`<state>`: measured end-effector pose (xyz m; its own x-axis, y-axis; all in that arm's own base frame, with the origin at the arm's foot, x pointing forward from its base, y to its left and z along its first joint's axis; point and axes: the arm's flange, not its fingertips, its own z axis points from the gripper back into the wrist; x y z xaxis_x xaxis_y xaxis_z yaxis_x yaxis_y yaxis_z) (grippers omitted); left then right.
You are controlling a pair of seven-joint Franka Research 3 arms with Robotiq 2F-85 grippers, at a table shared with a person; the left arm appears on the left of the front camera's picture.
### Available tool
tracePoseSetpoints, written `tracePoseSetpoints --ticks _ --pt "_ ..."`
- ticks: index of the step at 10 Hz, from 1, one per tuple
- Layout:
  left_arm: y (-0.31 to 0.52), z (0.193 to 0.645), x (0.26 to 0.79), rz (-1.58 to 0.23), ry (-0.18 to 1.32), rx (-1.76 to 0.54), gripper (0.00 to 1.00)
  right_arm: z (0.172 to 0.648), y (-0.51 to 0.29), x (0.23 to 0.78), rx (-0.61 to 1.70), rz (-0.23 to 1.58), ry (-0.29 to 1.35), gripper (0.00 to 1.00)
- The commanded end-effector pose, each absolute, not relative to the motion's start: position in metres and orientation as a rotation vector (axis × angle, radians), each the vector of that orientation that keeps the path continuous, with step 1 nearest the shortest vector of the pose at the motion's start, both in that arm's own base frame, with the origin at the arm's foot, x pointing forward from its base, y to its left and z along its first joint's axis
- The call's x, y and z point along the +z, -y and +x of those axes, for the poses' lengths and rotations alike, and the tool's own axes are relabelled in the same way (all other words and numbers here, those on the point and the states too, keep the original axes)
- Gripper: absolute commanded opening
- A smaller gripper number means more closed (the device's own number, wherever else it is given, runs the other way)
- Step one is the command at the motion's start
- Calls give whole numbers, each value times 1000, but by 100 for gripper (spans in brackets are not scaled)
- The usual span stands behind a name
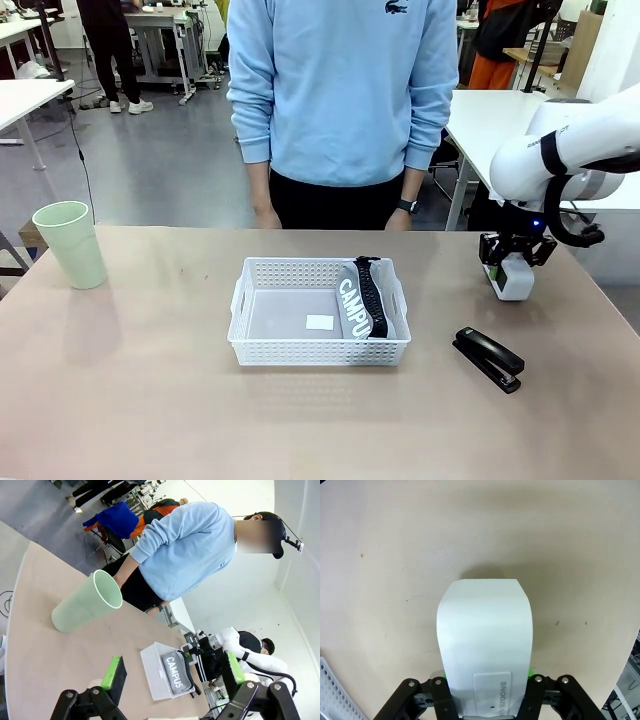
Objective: Efficiently arrange items inside the basket to fit them all.
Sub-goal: Pick up the Digital clock and place it inside the Organizing basket.
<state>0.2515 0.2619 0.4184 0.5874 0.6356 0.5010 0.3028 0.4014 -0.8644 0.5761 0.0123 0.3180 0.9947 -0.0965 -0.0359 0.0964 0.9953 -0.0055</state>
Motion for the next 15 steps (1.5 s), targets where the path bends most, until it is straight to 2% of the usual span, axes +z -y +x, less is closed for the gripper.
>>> tracePoseSetpoints --ticks 1,3,4,6,8,10,11,14,15 --pt "-262 250 419 -1185 987 236 100 566 -7 344 -121 -26 -23 0" --pt "-262 250 419 -1185 987 236 100 541 6 427 -143 -34 21 0" --pt "-262 250 419 -1185 987 236 100 514 5 474 -124 -9 7 0" --pt "-262 250 419 -1185 987 236 100 460 -6 519 -92 -39 20 0" --pt "-262 250 419 -1185 987 236 100 417 -12 527 -162 -66 23 0" --pt "-262 250 419 -1185 987 236 100 423 -3 514 -243 -7 55 0" --pt "-262 250 419 -1185 987 236 100 413 -13 539 -135 -25 10 0" --pt "-262 250 419 -1185 987 236 100 413 -13 539 -135 -25 10 0" --pt "-262 250 419 -1185 987 236 100 411 -12 530 -160 -24 13 52"
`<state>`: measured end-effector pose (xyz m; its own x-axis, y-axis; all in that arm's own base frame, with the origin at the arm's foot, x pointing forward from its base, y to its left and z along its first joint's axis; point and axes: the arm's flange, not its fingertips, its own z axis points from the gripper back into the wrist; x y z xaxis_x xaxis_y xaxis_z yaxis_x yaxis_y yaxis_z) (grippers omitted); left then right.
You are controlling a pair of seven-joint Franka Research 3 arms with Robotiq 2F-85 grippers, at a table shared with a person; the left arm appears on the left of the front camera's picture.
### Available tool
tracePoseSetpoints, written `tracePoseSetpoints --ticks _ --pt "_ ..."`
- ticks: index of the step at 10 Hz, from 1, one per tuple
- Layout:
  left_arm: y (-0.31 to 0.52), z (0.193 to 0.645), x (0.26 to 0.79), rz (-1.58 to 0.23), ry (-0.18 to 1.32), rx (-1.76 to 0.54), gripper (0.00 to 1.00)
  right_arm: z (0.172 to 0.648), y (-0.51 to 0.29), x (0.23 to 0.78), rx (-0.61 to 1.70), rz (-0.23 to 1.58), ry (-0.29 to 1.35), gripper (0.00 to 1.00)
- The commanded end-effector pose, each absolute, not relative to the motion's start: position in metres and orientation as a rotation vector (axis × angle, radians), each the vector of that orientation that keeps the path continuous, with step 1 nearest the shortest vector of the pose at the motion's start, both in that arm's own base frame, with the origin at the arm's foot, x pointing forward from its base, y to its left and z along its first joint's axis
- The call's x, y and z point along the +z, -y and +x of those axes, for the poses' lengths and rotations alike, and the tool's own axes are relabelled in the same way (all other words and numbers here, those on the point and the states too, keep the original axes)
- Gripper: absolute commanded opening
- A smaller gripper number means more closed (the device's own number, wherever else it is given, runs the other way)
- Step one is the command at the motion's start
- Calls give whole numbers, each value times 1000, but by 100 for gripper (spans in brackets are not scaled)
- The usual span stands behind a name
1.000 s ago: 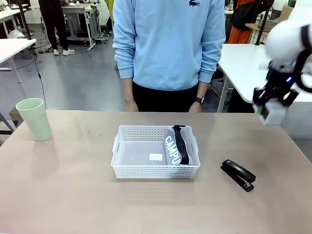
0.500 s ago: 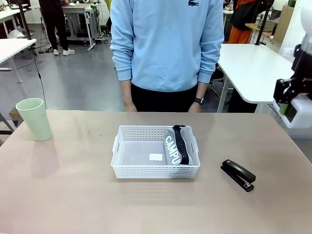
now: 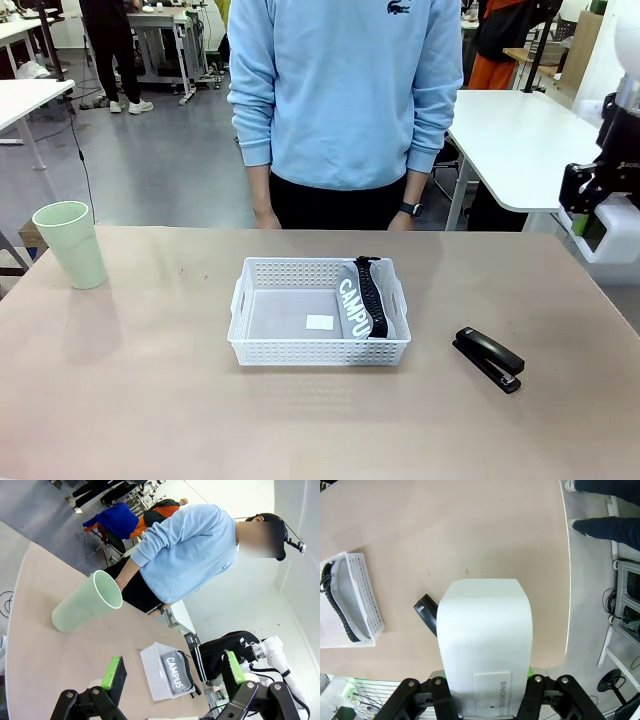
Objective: Efficiently arrange items inside the basket to fit them all.
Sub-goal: Pick up the Digital clock and place it inside the Organizing basket.
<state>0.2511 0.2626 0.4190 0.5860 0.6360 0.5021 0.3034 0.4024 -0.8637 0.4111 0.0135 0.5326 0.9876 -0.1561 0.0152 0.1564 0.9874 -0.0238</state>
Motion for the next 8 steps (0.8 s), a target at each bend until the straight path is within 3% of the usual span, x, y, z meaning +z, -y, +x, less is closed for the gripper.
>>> tracePoseSetpoints --ticks 1,3,8 --pt "-262 250 419 -1185 987 236 100 410 -20 527 -180 -35 26 52" --pt "-262 250 419 -1185 987 236 100 413 -84 559 -200 -153 55 52" --pt "-262 250 419 -1185 987 236 100 443 -277 576 117 -184 95 52"
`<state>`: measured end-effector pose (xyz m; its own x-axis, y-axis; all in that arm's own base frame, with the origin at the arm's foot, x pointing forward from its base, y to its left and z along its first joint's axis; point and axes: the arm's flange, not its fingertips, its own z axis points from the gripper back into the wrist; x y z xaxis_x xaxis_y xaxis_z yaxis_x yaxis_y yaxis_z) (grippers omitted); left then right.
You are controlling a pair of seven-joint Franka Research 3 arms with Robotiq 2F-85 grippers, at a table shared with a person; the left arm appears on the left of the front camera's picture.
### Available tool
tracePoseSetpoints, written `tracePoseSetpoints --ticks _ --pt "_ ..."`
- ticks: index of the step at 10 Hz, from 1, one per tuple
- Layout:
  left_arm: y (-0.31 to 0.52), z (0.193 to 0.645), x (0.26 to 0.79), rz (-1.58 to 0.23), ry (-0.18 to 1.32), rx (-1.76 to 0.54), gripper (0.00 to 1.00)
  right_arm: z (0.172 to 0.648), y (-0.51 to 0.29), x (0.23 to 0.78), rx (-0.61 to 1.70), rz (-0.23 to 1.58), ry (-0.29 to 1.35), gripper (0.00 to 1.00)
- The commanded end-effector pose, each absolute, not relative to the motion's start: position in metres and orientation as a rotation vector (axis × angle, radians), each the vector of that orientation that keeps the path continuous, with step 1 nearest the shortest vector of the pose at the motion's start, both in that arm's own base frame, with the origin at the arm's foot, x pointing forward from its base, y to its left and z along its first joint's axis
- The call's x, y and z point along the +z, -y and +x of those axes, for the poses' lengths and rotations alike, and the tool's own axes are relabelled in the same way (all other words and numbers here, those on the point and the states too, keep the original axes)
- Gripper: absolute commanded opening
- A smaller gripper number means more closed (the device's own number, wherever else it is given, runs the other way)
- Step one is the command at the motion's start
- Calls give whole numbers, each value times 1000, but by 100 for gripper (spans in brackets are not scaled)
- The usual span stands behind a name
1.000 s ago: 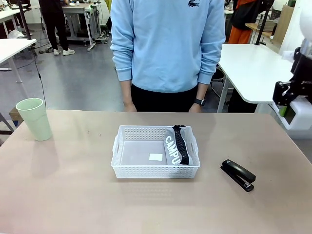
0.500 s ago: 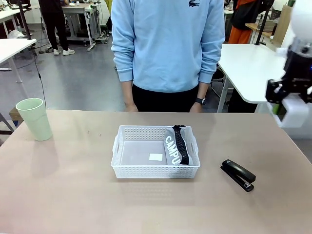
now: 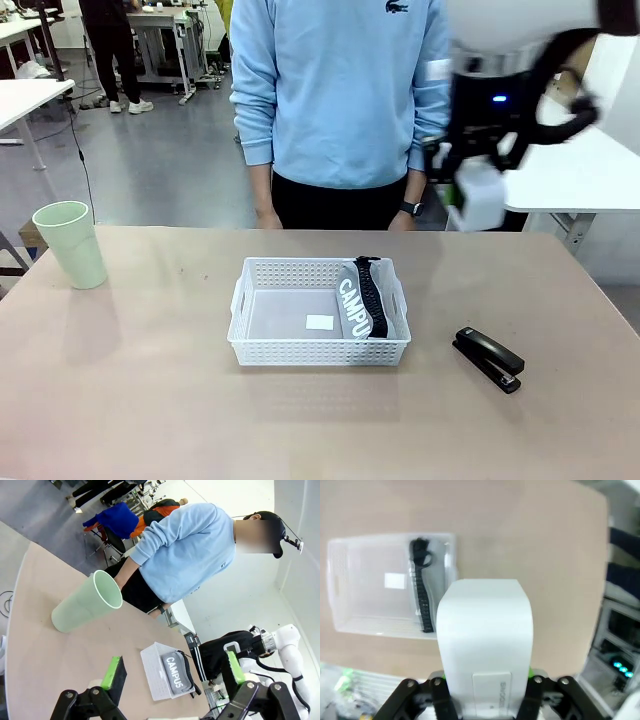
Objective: Efficiently arrange items inside the basket to fit them all.
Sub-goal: Pick up the Digital clock and place it inside the Organizing basket.
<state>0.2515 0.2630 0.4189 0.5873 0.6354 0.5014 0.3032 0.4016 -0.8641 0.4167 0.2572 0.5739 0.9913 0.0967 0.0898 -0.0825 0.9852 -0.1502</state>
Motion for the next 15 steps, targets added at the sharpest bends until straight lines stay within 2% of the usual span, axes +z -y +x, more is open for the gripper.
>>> tracePoseSetpoints --ticks 1,3,5,7,9,10,14,15 --pt "-262 250 419 -1185 987 236 100 447 -311 571 146 -169 73 52" --pt "-262 250 419 -1185 987 236 100 434 -386 547 193 -91 -19 52" --pt "-262 250 419 -1185 987 236 100 400 -432 515 208 -66 -68 52" --pt "-262 250 419 -1185 987 236 100 366 -436 497 106 -6 -55 52" --pt "-262 250 419 -1185 987 236 100 351 -414 489 -73 -56 46 52" --pt "-262 250 419 -1185 987 236 100 368 -453 494 127 -38 -73 52" --pt "-262 250 419 -1185 987 236 100 364 -446 487 83 -39 -58 52" --pt "-262 250 419 -1185 987 236 100 378 -442 481 278 -105 -8 52"
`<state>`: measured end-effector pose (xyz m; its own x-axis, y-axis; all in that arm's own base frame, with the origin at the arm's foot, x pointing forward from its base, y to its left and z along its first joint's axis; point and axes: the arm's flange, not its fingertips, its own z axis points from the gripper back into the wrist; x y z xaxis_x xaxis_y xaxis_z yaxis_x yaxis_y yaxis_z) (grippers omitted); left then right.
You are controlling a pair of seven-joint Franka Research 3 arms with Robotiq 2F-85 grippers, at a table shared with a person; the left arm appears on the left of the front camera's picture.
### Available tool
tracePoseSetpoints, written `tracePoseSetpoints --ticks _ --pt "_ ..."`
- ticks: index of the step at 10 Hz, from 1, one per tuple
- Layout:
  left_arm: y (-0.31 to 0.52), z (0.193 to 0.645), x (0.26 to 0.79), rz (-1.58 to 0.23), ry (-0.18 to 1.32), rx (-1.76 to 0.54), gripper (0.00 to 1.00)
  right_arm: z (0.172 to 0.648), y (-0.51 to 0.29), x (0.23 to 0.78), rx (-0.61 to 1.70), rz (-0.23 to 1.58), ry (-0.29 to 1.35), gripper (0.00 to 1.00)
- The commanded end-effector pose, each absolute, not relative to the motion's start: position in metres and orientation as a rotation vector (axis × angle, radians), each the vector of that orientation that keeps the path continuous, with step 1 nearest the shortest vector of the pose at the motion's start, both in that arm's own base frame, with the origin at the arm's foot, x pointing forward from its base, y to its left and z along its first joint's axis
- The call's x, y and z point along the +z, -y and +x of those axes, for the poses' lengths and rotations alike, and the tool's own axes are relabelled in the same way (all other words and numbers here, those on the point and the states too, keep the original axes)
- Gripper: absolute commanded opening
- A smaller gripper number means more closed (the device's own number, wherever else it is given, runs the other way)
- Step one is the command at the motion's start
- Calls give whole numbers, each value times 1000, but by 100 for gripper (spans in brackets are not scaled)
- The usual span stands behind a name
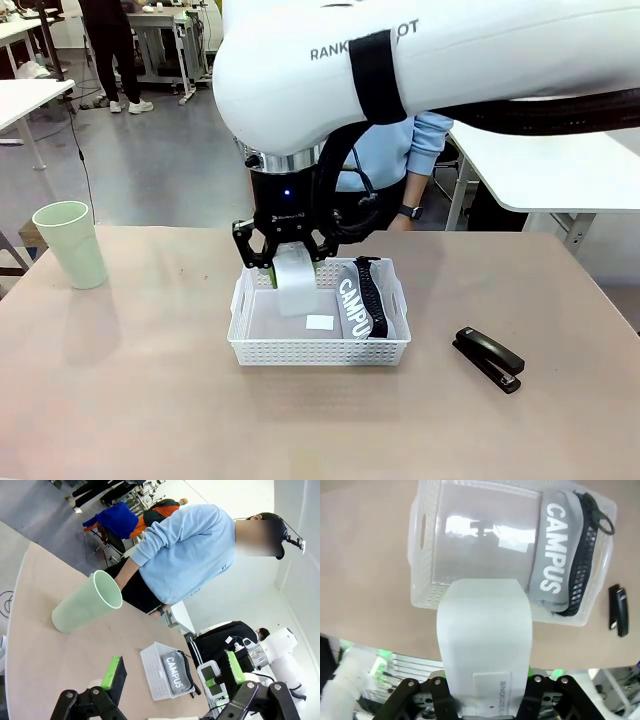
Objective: Efficiently arrange items inside the basket to fit them all.
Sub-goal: Pick up the Digital clock and place it inside the Organizing basket.
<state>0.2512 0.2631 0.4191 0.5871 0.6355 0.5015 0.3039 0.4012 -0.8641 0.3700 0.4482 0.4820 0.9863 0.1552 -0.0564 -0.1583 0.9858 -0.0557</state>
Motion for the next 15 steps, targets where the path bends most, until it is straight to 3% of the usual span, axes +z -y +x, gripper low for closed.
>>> tracePoseSetpoints --ticks 1,2,7,11,15 --pt "-262 250 419 -1185 987 236 100 390 -438 472 511 -165 -3 52" --pt "-262 250 419 -1185 987 236 100 407 -429 462 682 -165 9 52" --pt "-262 250 419 -1185 987 236 100 457 -413 386 773 87 -46 52" --pt "-262 250 419 -1185 987 236 100 449 -423 332 776 129 -66 52" --pt "-262 250 419 -1185 987 236 100 443 -421 332 769 116 -50 52"
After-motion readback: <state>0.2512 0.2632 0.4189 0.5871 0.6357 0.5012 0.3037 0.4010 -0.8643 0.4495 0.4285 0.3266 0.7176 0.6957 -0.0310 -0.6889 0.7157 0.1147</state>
